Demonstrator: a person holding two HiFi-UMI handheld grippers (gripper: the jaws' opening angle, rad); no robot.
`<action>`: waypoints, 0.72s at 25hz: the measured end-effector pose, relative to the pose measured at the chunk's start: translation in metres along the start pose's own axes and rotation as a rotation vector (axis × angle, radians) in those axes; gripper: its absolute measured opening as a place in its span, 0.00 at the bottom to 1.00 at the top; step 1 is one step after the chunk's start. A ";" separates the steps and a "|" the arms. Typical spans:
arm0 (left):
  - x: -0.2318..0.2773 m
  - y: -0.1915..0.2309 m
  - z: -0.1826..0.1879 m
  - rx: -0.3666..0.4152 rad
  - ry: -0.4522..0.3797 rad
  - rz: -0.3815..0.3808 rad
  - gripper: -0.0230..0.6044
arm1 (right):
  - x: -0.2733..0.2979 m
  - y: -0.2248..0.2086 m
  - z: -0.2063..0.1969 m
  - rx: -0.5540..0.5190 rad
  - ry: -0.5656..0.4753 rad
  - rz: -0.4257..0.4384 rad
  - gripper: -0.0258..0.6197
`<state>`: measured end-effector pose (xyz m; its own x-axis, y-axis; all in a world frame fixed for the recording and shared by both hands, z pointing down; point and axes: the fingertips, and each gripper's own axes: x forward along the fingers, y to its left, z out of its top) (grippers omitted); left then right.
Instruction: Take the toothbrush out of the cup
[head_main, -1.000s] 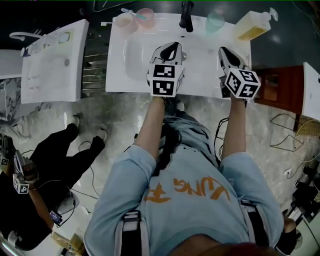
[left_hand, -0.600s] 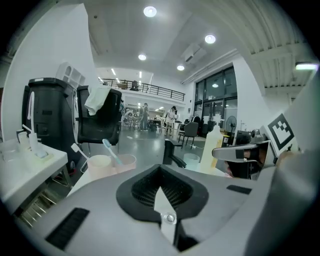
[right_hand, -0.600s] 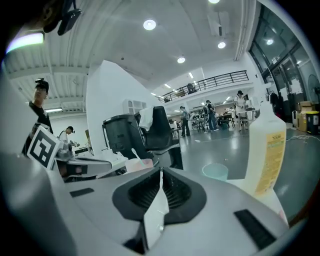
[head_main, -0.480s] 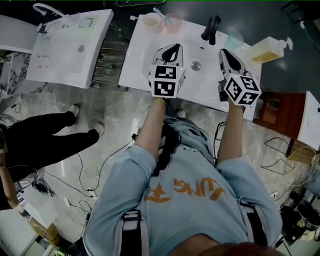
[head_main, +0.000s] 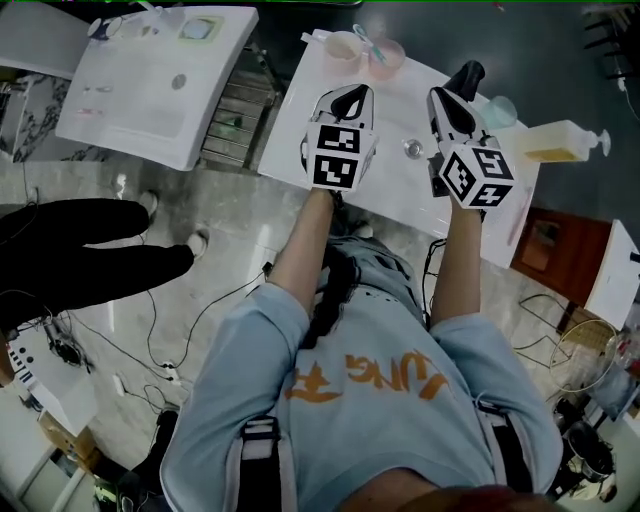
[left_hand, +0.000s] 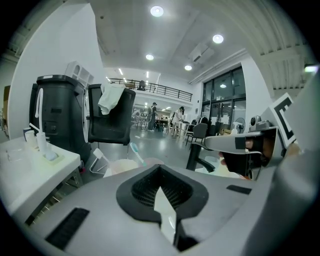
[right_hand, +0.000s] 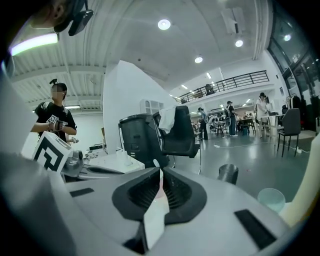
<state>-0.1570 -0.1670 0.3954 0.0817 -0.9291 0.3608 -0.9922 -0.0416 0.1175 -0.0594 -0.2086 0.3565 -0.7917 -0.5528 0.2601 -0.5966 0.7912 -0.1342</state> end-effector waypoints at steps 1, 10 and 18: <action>0.001 0.005 0.001 -0.003 -0.001 0.001 0.05 | 0.007 0.003 0.001 -0.004 0.003 0.005 0.10; 0.022 0.035 -0.007 -0.029 0.030 -0.012 0.05 | 0.062 0.011 -0.001 -0.054 0.060 0.020 0.10; 0.041 0.056 -0.018 -0.076 0.055 -0.037 0.05 | 0.106 0.012 -0.012 -0.130 0.152 0.026 0.10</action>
<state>-0.2076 -0.2008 0.4334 0.1249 -0.9057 0.4052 -0.9787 -0.0454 0.2003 -0.1483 -0.2547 0.3935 -0.7715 -0.4937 0.4012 -0.5465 0.8372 -0.0207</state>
